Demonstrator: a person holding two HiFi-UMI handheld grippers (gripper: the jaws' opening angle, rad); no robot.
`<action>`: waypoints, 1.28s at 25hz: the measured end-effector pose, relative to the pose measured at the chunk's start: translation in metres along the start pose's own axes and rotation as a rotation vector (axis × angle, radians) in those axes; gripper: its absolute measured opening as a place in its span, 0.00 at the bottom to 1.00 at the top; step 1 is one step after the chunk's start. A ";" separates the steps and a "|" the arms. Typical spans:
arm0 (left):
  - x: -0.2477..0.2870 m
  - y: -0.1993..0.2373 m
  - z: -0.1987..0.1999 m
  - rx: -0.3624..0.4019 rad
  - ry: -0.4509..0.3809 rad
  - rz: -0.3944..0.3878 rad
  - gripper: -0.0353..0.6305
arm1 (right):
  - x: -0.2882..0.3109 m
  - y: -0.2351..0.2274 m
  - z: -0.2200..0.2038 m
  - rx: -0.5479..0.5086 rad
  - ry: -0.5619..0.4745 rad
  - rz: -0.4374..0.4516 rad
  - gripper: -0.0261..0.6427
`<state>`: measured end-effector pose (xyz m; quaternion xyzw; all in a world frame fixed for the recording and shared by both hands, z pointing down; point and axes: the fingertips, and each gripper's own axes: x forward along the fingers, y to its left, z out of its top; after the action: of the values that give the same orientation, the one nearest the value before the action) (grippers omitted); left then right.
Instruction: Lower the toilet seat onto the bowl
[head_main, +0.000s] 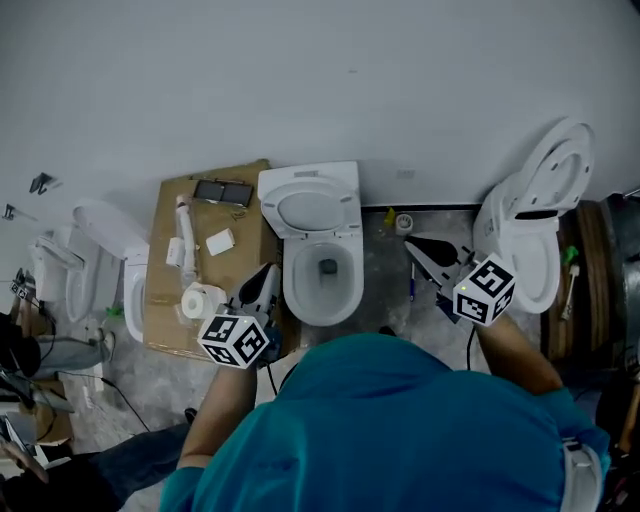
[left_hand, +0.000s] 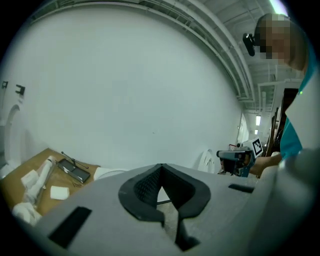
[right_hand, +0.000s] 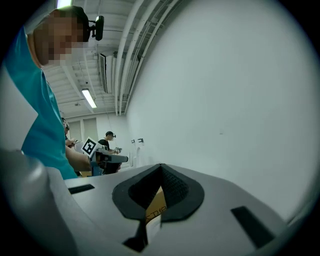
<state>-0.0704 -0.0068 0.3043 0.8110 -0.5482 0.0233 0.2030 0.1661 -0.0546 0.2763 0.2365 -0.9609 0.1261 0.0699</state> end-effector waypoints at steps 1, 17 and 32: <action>0.009 0.006 -0.001 0.026 0.018 0.006 0.04 | 0.007 -0.005 -0.002 0.002 0.005 0.002 0.03; 0.206 0.171 -0.081 0.650 0.406 -0.049 0.15 | 0.105 -0.040 -0.063 0.080 0.106 -0.166 0.03; 0.316 0.224 -0.127 1.115 0.637 -0.014 0.18 | 0.136 -0.102 -0.115 0.093 0.100 -0.186 0.03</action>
<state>-0.1223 -0.3102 0.5712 0.7518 -0.3614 0.5432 -0.0961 0.1033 -0.1692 0.4345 0.3212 -0.9232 0.1750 0.1182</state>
